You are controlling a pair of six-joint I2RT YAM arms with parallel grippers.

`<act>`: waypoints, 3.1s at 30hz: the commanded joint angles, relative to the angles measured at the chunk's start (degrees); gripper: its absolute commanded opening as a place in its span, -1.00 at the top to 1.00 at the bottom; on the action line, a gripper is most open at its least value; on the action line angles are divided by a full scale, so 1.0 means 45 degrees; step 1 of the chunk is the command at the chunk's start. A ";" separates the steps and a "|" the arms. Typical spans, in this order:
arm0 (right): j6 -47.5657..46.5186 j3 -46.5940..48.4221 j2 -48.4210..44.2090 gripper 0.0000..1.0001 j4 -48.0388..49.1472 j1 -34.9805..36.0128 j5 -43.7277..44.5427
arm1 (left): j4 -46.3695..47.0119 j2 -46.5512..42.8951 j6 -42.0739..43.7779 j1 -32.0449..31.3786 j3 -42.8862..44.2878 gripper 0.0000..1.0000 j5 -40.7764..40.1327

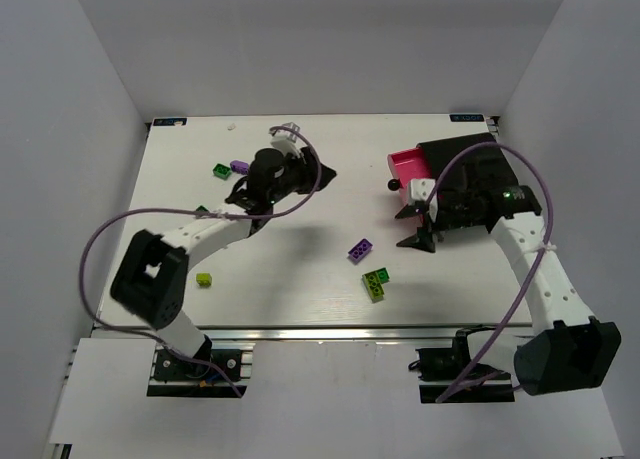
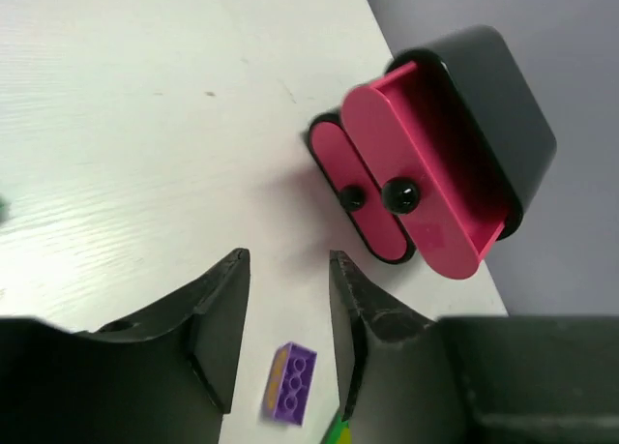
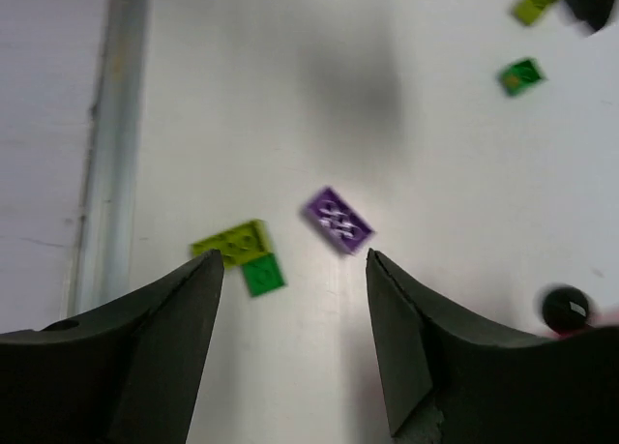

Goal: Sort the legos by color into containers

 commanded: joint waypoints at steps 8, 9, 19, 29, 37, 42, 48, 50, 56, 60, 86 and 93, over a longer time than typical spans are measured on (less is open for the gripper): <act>0.1584 -0.3264 -0.1415 -0.70 0.2140 0.3662 0.2330 | -0.5763 -0.6542 0.0022 0.0638 -0.3308 -0.30 -0.1922; 0.1467 -0.3789 -0.1454 -0.74 0.2354 0.3857 0.2990 | -0.6152 -0.7338 -0.0156 0.0638 -0.3565 -0.39 -0.1961; 0.0101 -0.6156 -0.1319 -0.78 0.5227 0.4152 0.6200 | -0.7094 -1.0547 -0.1601 0.0638 -0.5813 -0.53 -0.2079; -0.0975 -0.6529 0.0125 -0.78 0.6282 0.4210 0.5927 | -0.7250 -1.0628 -0.1896 0.0638 -0.5853 -0.59 -0.1650; -0.1288 -0.6528 0.1298 -0.77 0.6905 0.4386 0.5906 | -0.7309 -1.1037 -0.2129 0.0638 -0.5989 -0.60 -0.1688; -0.1288 -0.6587 0.1865 -0.75 0.7493 0.4465 0.6239 | -0.7347 -1.1272 -0.2345 0.0638 -0.5990 -0.60 -0.1688; -0.1755 -0.6372 0.2744 -0.53 0.7201 0.4678 0.6239 | -0.7484 -1.1487 -0.2403 0.0638 -0.5679 -0.60 -0.1747; -0.1815 -0.6352 0.2920 -0.48 0.7181 0.4699 0.6278 | -0.7503 -1.1507 -0.2423 0.0638 -0.5561 -0.60 -0.1805; -0.2477 -0.6276 0.3272 -0.18 0.6792 0.4796 0.6220 | -0.7290 -1.1546 -0.2696 0.0638 -0.5267 -0.60 -0.1688; -0.2596 -0.5904 0.3585 0.36 0.6088 0.4796 0.6122 | -0.6957 -1.1565 -0.3145 0.0638 -0.5014 -0.59 -0.1377; 1.2285 0.3272 0.6199 1.00 0.4587 0.6066 0.6183 | -0.8559 -0.8266 0.0897 0.0267 -0.1498 -0.43 -0.0321; 1.3906 0.4351 0.6808 1.00 0.4582 0.5968 0.5653 | -0.8675 -0.7132 -0.0289 0.0150 -0.0990 -0.47 -0.0300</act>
